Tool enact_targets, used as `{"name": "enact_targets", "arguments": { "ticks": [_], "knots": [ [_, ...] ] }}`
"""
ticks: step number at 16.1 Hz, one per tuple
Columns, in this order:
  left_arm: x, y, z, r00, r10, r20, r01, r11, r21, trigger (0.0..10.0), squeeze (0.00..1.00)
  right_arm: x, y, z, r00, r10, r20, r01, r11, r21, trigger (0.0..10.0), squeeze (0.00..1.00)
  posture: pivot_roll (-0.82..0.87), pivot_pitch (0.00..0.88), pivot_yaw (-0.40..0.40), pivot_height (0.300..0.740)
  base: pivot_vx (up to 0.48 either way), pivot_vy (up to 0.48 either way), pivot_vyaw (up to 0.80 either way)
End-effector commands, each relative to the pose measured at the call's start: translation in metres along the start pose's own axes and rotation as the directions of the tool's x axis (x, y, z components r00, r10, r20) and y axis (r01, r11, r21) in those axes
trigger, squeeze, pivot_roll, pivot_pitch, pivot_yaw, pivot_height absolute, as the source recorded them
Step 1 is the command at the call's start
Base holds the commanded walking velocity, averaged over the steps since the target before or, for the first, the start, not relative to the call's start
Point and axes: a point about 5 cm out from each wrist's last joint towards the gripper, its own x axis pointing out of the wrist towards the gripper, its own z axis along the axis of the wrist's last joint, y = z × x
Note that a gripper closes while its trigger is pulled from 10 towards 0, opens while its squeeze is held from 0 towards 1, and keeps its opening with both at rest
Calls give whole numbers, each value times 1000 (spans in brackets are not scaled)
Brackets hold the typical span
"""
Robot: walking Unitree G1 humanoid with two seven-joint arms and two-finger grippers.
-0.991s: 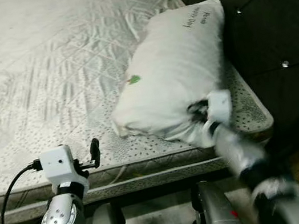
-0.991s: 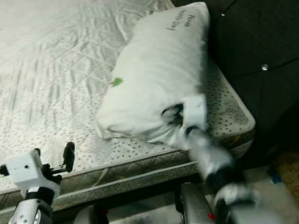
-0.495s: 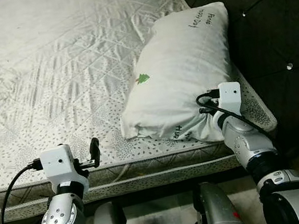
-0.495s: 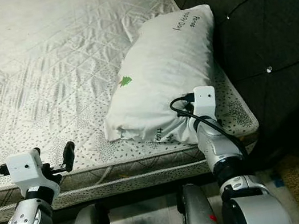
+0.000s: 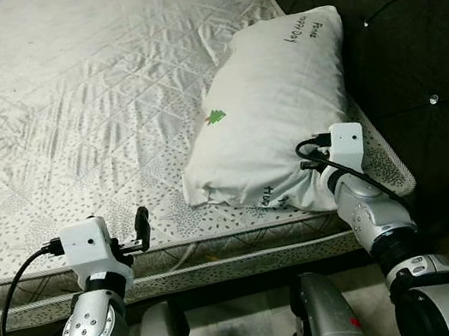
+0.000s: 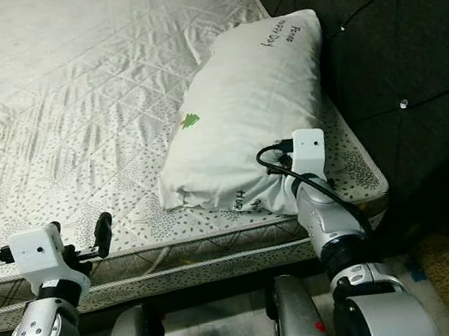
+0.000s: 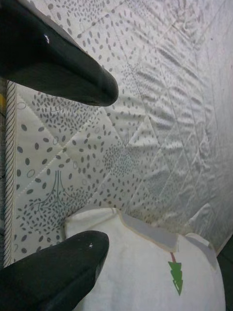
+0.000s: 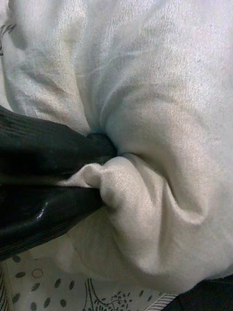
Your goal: Clean up the room
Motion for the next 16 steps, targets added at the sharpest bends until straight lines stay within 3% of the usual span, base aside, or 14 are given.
{"name": "enact_targets", "arguments": {
  "ticks": [1, 2, 3, 7, 9, 14, 16],
  "knots": [
    [0, 0, -3, 1000, 4, -9, -4, 1000, 4, 10000, 0, 5, -8, 26, 996, -23, 83, 24, 1000, -5, 0, 0, -10, 89, -31, 586, 0, 0, 0],
    [5, -4, -2, 1000, -6, 8, 6, 1000, -7, 10000, 0, 10, -32, 85, 980, 45, 195, -41, 999, -22, 0, 0, -16, 64, -24, 586, 0, 0, 0],
    [7, -5, -2, 1000, -13, 12, 13, 1000, -10, 10000, 0, 10, -27, 104, 960, 161, 228, -150, 987, -65, 0, 0, -21, 69, -19, 586, 0, 0, 0],
    [8, -6, -2, 1000, -14, 12, 14, 1000, -11, 10000, 0, 12, 10, 93, 923, 349, 165, -318, 929, -189, 0, 0, -22, 70, -21, 586, 0, 0, 0],
    [8, -6, -3, 1000, -13, 14, 13, 1000, -11, 10000, 0, 13, 16, 89, 918, 376, 129, -341, 911, -230, 0, 0, -20, 69, -20, 586, 0, 0, 0],
    [8, -4, -2, 1000, -4, 18, 4, 1000, -2, 10000, 0, 14, 3, 114, 947, 291, 138, -239, 922, -303, 0, 0, -14, 68, -24, 586, 0, 0, 0],
    [9, -5, -1, 1000, -3, 23, 3, 1000, -1, 10000, 0, 13, -11, 131, 960, 203, 191, -125, 927, -354, 0, 0, -2, 70, -32, 586, 0, 0, 0]
  ]
}}
